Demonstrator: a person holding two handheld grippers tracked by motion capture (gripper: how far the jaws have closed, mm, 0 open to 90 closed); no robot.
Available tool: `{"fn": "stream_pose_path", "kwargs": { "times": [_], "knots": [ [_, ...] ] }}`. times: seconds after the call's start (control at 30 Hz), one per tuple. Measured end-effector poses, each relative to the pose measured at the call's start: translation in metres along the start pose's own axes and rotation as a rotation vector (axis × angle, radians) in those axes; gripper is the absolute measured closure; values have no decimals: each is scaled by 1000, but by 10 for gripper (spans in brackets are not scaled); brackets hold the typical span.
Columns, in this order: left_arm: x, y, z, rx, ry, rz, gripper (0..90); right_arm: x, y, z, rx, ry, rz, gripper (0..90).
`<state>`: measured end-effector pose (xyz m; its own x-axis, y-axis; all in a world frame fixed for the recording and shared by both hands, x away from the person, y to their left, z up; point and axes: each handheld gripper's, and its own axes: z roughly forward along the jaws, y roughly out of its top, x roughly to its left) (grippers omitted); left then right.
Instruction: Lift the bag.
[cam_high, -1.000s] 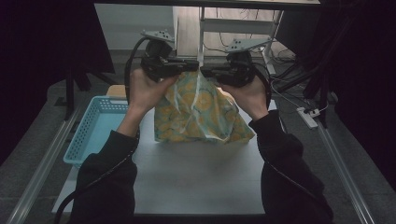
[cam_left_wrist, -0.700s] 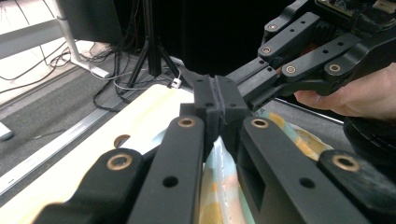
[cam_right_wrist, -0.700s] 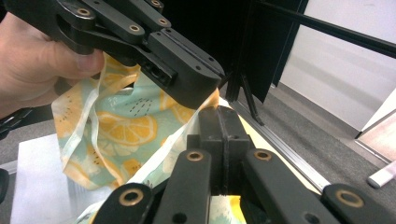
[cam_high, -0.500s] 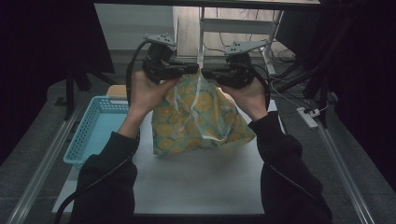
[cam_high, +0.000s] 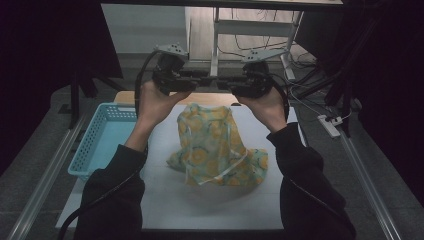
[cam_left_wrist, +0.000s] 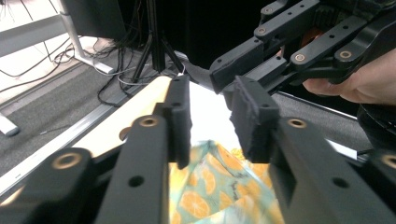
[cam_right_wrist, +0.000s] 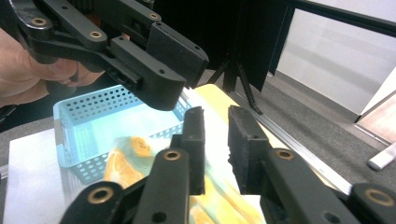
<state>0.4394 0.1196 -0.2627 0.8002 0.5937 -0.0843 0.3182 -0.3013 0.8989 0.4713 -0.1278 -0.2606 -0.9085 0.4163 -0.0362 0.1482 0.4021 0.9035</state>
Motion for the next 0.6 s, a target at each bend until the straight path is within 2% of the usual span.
{"fn": "stream_pose_path", "kwargs": {
  "times": [0.17, 0.5, 0.6],
  "knots": [
    [2, -10, -1, -1, 14, 9, 538, -2, -9, 2, 5, 3, 17, 688],
    [3, -33, 3, 47, 43, 11, 306, -1, -26, 7, 31, 9, 40, 528],
    [2, -41, 4, 57, 42, 5, 264, 0, -33, 9, 37, 16, 53, 493]
  ]
}}
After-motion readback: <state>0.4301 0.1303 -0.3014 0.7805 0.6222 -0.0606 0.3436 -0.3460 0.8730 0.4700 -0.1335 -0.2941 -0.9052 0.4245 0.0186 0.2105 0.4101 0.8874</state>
